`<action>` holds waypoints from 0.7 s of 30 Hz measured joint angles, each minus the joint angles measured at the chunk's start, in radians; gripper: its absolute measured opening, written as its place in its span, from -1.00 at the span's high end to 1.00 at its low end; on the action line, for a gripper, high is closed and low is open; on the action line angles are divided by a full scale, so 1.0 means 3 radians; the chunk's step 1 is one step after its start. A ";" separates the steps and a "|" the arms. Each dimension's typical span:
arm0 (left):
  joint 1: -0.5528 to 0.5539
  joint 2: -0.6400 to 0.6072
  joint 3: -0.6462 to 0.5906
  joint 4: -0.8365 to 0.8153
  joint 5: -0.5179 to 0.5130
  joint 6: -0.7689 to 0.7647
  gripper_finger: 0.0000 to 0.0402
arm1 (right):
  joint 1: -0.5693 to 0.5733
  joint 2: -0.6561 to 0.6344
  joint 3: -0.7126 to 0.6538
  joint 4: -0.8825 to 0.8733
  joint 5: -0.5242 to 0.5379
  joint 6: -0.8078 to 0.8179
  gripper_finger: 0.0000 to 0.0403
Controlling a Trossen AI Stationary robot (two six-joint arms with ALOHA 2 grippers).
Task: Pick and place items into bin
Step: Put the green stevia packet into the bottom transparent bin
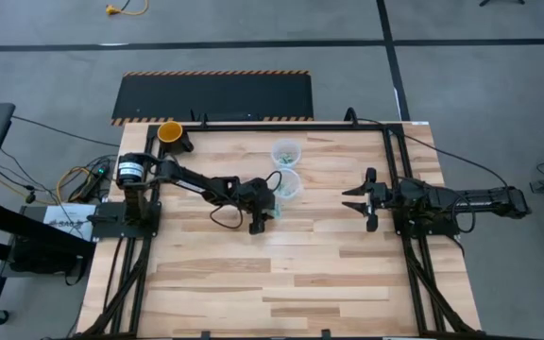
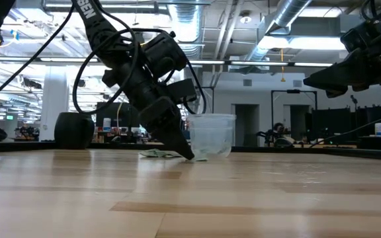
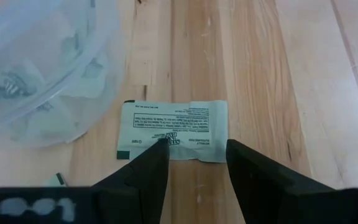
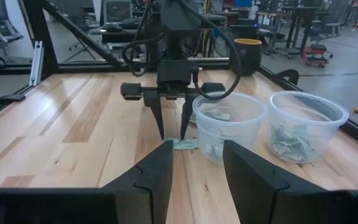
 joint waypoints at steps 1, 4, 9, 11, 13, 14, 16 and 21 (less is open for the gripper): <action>-0.0009 0.0000 0.0000 0.0000 -0.0013 0.0000 0.23 | 0.0000 -0.0001 0.0000 0.0000 0.0000 -0.0001 0.34; -0.0030 0.0000 0.0000 0.0000 -0.0060 0.0010 0.23 | 0.0000 -0.0001 0.0000 0.0000 0.0000 -0.0001 0.34; -0.0040 0.0000 -0.0003 0.0031 -0.0089 0.0090 0.23 | 0.0000 -0.0001 0.0000 0.0000 0.0000 -0.0001 0.33; -0.0040 0.0000 -0.0004 0.0041 -0.0090 0.0136 0.23 | 0.0001 -0.0001 0.0001 0.0000 0.0000 -0.0001 0.34; -0.0040 0.0000 -0.0005 0.0051 -0.0090 0.0173 0.23 | 0.0000 -0.0001 0.0001 0.0000 0.0000 0.0000 0.34; -0.0040 0.0000 -0.0005 0.0052 -0.0090 0.0187 0.23 | 0.0000 0.0000 0.0000 0.0000 0.0000 0.0000 0.34; -0.0040 0.0000 -0.0005 0.0055 -0.0095 0.0221 0.24 | 0.0000 0.0000 0.0001 0.0000 0.0000 0.0000 0.34; -0.0040 0.0001 -0.0005 0.0060 -0.0099 0.0276 0.40 | 0.0000 -0.0001 0.0001 -0.0001 0.0000 -0.0001 0.34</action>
